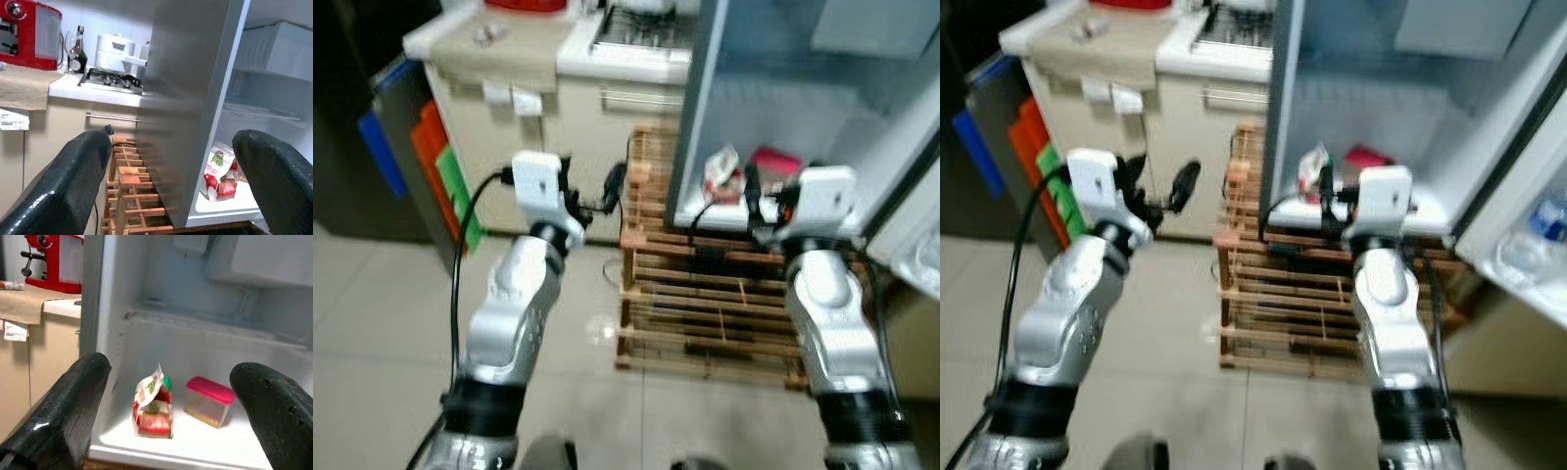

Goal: Restocking fridge

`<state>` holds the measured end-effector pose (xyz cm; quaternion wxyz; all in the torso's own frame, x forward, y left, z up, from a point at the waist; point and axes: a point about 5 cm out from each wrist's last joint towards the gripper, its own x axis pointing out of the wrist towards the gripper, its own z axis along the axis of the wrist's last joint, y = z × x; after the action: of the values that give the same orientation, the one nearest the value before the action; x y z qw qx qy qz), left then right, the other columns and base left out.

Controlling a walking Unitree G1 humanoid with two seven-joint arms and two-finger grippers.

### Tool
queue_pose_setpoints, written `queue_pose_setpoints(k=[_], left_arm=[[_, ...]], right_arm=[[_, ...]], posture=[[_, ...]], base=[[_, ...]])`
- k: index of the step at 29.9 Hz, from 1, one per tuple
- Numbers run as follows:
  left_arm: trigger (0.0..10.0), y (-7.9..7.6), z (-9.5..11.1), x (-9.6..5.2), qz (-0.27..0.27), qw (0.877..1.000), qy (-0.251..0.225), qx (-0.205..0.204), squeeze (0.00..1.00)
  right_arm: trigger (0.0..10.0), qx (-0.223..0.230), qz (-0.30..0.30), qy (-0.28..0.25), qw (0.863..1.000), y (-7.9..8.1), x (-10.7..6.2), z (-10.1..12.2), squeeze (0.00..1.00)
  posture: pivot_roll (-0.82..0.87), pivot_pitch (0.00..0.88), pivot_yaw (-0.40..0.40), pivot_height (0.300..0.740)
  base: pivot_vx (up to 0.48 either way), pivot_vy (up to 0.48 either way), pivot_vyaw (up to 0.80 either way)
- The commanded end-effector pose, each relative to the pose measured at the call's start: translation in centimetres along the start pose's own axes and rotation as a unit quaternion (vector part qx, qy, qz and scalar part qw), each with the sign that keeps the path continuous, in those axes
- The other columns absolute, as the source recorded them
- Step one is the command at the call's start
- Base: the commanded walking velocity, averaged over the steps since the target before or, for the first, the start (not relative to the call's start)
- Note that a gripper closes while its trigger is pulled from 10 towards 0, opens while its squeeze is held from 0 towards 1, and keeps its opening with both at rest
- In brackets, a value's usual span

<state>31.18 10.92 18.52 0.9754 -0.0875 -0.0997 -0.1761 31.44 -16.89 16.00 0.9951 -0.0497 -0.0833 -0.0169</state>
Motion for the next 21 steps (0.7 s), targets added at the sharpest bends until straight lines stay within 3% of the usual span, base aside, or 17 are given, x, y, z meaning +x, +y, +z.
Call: queue_pose_setpoints(k=[1,21], left_arm=[[10.0,-1.1,0.3,0.7,-0.029,0.999,-0.011,-0.006,0.0],[10.0,-0.9,0.4,0.6,-0.065,0.998,-0.011,0.009,0.0]], right_arm=[[10.0,0.002,-0.015,0.002,1.0,-1.0,0.4,0.2,0.0],[10.0,-0.008,0.01,-0.018,1.0,0.3,0.8,0.4,0.0]], posture=[[-0.12,0.0,-0.018,0.711],[-0.08,0.0,-0.001,0.711]], base=[[0.0,-0.48,0.0],[0.0,-0.471,0.0]])
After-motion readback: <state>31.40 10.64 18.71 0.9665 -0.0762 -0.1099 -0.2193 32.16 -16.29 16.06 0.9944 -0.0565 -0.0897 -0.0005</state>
